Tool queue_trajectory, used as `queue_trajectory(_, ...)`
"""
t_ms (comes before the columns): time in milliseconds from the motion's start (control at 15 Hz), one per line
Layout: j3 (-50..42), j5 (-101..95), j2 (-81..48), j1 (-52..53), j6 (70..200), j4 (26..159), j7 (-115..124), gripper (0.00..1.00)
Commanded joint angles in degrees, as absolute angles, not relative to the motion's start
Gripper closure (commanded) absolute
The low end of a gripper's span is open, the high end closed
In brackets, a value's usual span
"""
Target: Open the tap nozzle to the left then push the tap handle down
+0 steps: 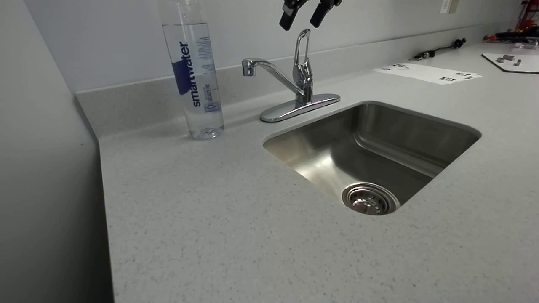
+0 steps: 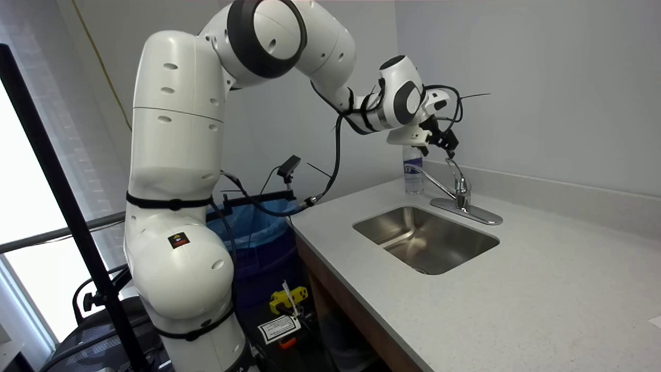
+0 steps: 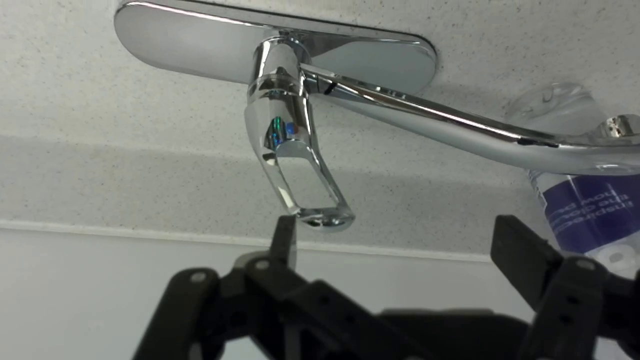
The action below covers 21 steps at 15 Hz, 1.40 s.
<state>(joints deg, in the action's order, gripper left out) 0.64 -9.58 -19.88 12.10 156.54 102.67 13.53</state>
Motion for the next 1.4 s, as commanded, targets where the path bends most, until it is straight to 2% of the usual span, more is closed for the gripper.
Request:
queue_trajectory(0,0.37,-10.02,-20.36,12.64,158.83,103.03,14.36,0.00)
queue_trajectory(1333,-4.17,-15.36,-22.51,16.73,167.31,102.19,21.27,0.00)
